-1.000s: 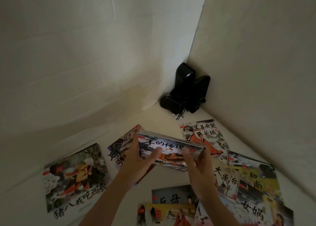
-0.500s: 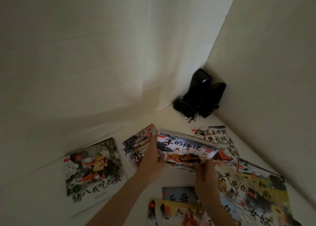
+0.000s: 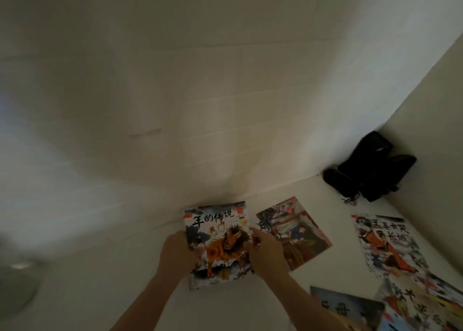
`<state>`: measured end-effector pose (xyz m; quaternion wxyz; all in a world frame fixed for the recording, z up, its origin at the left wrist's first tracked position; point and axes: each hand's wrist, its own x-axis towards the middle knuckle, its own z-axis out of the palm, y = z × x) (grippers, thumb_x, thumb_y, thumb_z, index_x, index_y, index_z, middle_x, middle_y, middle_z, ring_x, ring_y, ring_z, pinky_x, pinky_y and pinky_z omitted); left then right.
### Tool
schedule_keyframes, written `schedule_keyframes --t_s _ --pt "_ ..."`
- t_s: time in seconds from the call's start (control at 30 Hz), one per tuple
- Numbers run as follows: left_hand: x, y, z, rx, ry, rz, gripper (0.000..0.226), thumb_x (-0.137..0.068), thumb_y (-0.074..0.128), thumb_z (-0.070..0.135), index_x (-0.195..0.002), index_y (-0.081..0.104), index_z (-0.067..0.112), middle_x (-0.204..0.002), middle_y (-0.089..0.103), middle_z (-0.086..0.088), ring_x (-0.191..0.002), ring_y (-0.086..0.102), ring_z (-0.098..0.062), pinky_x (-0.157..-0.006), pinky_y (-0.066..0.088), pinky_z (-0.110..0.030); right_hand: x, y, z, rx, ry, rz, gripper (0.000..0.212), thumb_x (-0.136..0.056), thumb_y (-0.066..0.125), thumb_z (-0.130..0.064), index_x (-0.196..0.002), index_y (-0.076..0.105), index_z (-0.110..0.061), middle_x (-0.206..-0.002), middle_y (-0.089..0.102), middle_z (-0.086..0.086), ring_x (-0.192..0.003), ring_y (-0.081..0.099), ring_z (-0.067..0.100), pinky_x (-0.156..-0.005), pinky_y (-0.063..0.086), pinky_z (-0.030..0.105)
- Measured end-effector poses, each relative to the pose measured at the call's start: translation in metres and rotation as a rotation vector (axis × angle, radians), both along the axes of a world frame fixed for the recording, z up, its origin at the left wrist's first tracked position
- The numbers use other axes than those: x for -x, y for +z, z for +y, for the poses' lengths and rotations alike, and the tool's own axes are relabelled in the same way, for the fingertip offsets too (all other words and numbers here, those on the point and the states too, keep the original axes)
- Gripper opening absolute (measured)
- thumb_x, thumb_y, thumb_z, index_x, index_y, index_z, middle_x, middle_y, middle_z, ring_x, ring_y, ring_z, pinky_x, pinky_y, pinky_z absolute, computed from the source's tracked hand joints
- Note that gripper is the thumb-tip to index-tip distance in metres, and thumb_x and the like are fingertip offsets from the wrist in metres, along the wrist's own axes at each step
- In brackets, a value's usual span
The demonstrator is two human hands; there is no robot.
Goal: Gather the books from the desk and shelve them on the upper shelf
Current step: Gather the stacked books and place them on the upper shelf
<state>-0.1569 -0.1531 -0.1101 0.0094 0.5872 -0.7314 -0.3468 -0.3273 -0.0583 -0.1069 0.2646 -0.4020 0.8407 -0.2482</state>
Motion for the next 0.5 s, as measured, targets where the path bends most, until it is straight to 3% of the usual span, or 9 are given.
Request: schedule_keyframes --t_s 0.07,0.13,0.2,0.27,0.37,0.43,0.5 --pt "0.000 -0.017 0.000 -0.003 0.011 -0.090 0.044 -0.089 0.060 0.041 -0.119 0.055 0.010 -0.121 0.058 -0.008 -0.110 0.056 -0.023 -0.091 0.042 -0.027 0.000 -0.013 -0.005 -0.036 0.024 0.053 0.014 -0.094 0.055 -0.013 -0.097 0.069 -0.011 -0.082 0.065 -0.001 -0.075 0.060 0.012 -0.055 0.039 0.009" --pt "0.004 -0.027 0.002 0.075 -0.010 -0.209 0.053 -0.087 0.061 0.045 -0.124 0.050 0.008 -0.118 0.053 -0.013 -0.108 0.052 -0.027 -0.091 0.041 -0.031 0.003 -0.019 -0.006 -0.054 0.044 0.089 0.010 -0.094 0.056 -0.017 -0.092 0.065 -0.013 -0.080 0.060 0.000 -0.079 0.062 0.015 -0.053 0.035 0.010" --pt "0.012 -0.025 0.007 0.236 -0.006 -0.207 0.066 -0.078 0.075 0.036 -0.130 0.047 0.006 -0.113 0.049 -0.019 -0.102 0.048 -0.035 -0.086 0.042 -0.038 0.010 -0.022 -0.002 -0.014 0.042 0.168 0.022 -0.093 0.059 -0.030 -0.106 0.065 -0.014 -0.100 0.063 0.003 -0.095 0.058 0.015 -0.073 0.041 0.016" --pt "0.030 -0.021 0.011 0.401 -0.011 -0.066 0.068 -0.068 0.083 0.020 -0.127 0.052 0.004 -0.113 0.047 -0.023 -0.100 0.047 -0.041 -0.080 0.045 -0.045 0.028 -0.019 0.007 0.063 -0.079 0.243 0.043 -0.090 0.062 -0.040 -0.126 0.059 -0.016 -0.123 0.057 0.006 -0.113 0.052 0.020 -0.095 0.044 0.030" --pt "0.074 -0.008 0.016 0.379 -0.174 0.189 0.049 -0.081 0.072 0.016 -0.126 0.053 0.013 -0.125 0.046 -0.012 -0.120 0.042 -0.033 -0.098 0.042 -0.040 0.080 -0.012 0.029 -0.039 -0.246 0.242 0.072 -0.083 0.069 -0.045 -0.142 0.041 -0.016 -0.136 0.046 0.013 -0.124 0.044 0.032 -0.102 0.041 0.046" --pt "0.108 -0.005 0.023 0.299 -0.314 0.306 0.039 -0.088 0.064 0.017 -0.125 0.051 0.017 -0.128 0.043 -0.005 -0.124 0.040 -0.023 -0.099 0.039 -0.029 0.115 -0.008 0.046 -0.216 -0.304 0.173 0.093 -0.077 0.073 -0.051 -0.148 0.025 -0.017 -0.144 0.034 0.016 -0.130 0.036 0.036 -0.102 0.038 0.049" --pt "0.142 -0.008 0.030 0.221 -0.435 0.283 0.046 -0.091 0.062 0.023 -0.132 0.044 0.018 -0.132 0.039 -0.004 -0.124 0.039 -0.020 -0.098 0.038 -0.025 0.135 -0.012 0.056 -0.271 -0.312 0.101 0.108 -0.071 0.077 -0.054 -0.150 0.014 -0.017 -0.146 0.028 0.015 -0.132 0.034 0.036 -0.104 0.037 0.049"
